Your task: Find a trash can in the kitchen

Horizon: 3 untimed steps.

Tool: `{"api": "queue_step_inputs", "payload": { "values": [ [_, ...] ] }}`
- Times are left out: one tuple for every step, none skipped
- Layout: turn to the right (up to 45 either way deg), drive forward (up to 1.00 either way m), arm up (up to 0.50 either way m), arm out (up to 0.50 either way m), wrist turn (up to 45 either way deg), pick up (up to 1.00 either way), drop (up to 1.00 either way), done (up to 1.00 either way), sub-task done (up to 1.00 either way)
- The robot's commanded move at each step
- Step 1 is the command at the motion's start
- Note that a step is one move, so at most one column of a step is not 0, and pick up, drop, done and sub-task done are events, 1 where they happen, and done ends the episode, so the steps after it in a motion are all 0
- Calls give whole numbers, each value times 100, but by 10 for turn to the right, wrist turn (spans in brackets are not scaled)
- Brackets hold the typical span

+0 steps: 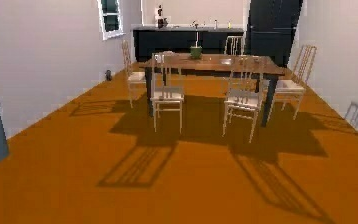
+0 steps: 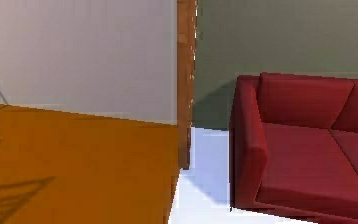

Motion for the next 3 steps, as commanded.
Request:
{"api": "queue_step_inputs", "payload": {
  "values": [
    [0,30,0,0,0,0,0,0,0],
    [-300,0,0,0,0,0,0,0,0],
    [0,55,0,0,0,0,0,0,0]
  ]
}}
